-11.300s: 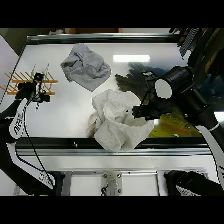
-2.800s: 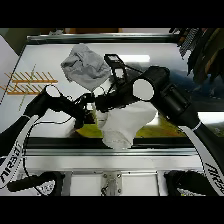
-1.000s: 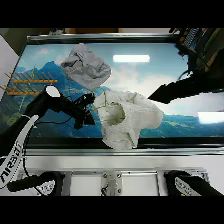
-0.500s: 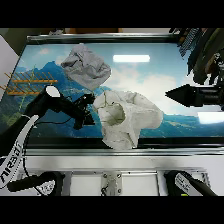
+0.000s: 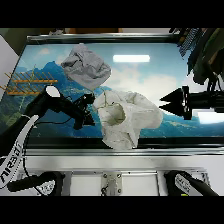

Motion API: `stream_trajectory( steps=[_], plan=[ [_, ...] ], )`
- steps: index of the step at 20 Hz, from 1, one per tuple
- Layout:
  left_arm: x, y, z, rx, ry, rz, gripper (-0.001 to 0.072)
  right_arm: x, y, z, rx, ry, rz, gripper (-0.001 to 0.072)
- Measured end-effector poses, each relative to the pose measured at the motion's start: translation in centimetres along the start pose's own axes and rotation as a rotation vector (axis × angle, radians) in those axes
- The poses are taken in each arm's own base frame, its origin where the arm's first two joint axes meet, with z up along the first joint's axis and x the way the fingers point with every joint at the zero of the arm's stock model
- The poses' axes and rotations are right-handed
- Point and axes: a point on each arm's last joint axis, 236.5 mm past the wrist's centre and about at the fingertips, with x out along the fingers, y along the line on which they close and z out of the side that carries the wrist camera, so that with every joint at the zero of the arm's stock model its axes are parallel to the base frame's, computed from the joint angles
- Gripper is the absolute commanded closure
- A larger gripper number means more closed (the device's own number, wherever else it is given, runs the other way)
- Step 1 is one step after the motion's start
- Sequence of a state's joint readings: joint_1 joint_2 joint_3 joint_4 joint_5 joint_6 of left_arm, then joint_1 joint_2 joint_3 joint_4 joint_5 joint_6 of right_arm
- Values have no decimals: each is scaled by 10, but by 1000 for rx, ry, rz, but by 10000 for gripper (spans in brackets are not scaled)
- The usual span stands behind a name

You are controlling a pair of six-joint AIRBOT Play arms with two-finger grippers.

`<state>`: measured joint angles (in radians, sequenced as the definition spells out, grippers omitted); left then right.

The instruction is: Fold the clothes and pants, and hang the long-sleeved shirts on hangers.

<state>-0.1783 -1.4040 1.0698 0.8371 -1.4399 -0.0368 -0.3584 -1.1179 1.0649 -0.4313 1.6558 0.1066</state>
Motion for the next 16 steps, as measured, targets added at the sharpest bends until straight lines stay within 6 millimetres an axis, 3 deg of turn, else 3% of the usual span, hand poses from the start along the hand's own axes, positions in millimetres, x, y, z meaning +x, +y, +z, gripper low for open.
stream_trajectory(
  steps=[4, 16],
  plan=[
    [0, 0, 0, -4, 1, 0, 693, 12, -9, -20, -19, -3, 3, 337],
    [0, 1, 0, -6, 2, 3, 693, 40, -3, -43, 32, -97, 44, 338]
  ],
)
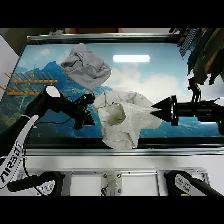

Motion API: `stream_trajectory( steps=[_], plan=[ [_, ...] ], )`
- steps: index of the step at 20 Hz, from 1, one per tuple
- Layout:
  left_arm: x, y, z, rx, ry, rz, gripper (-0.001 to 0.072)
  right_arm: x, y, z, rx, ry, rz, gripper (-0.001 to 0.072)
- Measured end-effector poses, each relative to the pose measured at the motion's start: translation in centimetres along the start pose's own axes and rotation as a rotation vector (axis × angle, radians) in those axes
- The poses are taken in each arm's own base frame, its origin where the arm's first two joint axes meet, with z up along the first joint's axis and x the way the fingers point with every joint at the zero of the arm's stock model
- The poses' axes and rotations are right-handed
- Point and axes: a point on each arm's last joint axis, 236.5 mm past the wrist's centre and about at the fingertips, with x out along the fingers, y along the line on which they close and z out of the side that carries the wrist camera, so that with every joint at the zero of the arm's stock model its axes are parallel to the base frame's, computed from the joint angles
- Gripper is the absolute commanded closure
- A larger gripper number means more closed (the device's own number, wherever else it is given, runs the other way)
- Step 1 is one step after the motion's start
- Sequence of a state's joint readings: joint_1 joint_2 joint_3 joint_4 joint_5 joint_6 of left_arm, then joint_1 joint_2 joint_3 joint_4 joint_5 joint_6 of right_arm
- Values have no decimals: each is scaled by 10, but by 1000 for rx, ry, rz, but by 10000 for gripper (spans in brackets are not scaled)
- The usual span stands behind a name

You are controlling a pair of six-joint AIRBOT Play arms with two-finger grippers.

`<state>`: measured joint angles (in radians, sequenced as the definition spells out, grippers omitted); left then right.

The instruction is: Fold the clothes and pants, and hang the long-sleeved shirts on hangers.

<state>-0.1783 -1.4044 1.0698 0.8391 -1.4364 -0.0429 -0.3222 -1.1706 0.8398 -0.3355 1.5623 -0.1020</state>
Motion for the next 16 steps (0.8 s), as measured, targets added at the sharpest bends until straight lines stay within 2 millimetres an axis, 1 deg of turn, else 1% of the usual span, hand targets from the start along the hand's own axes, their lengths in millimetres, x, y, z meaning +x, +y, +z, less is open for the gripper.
stream_trajectory(
  steps=[4, 9, 13, 16],
  plan=[
    [0, 0, 0, 1, 0, 0, 693, 22, 11, -4, 16, 2, 73, 337],
    [0, -1, -1, 2, 3, -3, 693, 50, 15, -1, 52, -33, 130, 336],
    [0, -1, -3, 2, 10, -4, 693, 63, 14, -3, 69, -34, 143, 336],
    [0, -1, -1, 0, 5, -4, 693, 67, 13, -4, 71, -31, 141, 339]
  ],
)
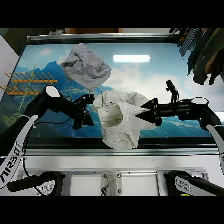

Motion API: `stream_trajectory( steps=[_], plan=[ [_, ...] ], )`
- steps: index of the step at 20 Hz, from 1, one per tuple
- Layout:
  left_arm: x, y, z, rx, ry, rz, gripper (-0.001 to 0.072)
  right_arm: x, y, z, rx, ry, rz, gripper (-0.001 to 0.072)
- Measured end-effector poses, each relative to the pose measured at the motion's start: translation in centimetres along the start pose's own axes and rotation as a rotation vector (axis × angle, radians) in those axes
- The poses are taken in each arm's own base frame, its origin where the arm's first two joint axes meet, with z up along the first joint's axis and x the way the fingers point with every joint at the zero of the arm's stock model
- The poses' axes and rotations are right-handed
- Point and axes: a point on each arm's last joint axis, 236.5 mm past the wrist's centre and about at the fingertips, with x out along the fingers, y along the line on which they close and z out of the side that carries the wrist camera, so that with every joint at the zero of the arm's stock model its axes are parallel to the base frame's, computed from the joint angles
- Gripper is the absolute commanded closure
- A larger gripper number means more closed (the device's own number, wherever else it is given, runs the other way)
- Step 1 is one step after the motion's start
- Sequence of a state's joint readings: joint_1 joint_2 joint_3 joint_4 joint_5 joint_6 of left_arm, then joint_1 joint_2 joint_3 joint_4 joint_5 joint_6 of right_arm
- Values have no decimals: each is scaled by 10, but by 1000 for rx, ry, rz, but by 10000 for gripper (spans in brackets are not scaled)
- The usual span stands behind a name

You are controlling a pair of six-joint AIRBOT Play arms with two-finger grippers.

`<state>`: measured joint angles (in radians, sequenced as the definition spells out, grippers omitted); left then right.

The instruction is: Fold the clothes and pants, and hang the long-sleeved shirts on hangers.

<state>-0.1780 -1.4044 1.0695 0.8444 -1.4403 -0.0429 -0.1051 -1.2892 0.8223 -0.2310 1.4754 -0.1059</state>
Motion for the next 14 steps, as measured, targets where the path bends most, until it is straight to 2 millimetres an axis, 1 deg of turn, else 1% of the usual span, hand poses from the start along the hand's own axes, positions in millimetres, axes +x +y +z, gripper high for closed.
stream_trajectory(
  steps=[1, 2, 3, 4, 6, 9, 14],
  plan=[
    [0, 0, 0, 0, -2, 0, 693, 1, -1, 0, 1, 0, -2, 343],
    [0, 0, 1, 0, -3, 0, 693, 1, -1, 0, 1, -1, -1, 364],
    [0, 0, 1, 0, -3, 0, 693, 1, -1, 1, 1, -4, -3, 535],
    [0, 0, 1, 0, -4, 0, 693, 2, -1, 1, -1, -4, -4, 689],
    [0, 1, 1, -1, -4, 3, 693, 2, 3, 0, -22, -2, 14, 694],
    [0, 1, 2, -1, -6, 3, 693, 2, 0, 1, -74, -4, 3, 695],
    [0, 0, 2, 2, -9, 2, 693, 2, -6, 0, -276, 3, -23, 695]
  ],
)
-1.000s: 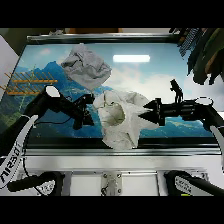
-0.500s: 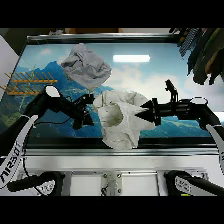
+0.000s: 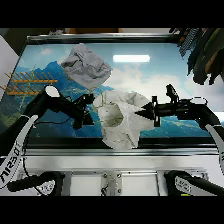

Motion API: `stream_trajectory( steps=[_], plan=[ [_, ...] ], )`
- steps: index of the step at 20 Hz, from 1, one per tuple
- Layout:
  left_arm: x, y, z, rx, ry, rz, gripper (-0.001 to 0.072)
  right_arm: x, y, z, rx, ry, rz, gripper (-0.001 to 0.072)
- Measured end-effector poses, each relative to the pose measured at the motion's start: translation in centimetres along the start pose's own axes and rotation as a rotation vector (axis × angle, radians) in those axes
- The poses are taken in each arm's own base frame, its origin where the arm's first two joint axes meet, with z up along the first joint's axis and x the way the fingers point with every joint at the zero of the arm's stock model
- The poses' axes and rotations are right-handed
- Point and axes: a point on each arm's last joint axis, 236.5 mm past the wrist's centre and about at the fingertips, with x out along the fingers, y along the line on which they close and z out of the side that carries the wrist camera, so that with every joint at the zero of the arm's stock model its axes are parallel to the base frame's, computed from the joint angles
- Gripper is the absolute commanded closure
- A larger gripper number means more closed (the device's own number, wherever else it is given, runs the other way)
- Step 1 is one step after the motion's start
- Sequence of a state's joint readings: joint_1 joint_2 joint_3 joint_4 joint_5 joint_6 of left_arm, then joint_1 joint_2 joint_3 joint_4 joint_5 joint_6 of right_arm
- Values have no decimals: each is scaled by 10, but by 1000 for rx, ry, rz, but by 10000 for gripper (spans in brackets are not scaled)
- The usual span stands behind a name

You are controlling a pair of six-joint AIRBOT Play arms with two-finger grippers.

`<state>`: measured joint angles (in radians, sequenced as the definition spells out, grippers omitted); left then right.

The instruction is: Fold the clothes and pants, and hang the long-sleeved shirts on hangers.

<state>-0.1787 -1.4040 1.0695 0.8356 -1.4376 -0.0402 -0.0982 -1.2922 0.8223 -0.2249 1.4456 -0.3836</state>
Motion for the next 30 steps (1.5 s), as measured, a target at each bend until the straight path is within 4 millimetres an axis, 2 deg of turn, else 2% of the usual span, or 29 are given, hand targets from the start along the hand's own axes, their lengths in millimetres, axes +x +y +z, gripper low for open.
stream_trajectory(
  steps=[7, 11, 12, 13, 25, 30],
  plan=[
    [0, 0, 0, -2, 1, -1, 693, 0, -8, -3, -84, 14, -33, 698],
    [-1, 0, -1, -5, 1, 1, 691, -1, -9, 6, -90, -9, -51, 698],
    [-1, 0, -1, -5, 0, 1, 540, -2, -9, 9, -93, -13, -55, 698],
    [-1, -1, -2, -1, 3, -4, 322, -2, -10, 11, -95, -17, -63, 698],
    [-2, 11, -4, -126, 5, 44, 314, -4, -8, 31, -64, -76, -67, 702],
    [-12, 21, -11, -226, -16, 80, 314, -5, -6, 40, -45, -118, -62, 703]
  ],
)
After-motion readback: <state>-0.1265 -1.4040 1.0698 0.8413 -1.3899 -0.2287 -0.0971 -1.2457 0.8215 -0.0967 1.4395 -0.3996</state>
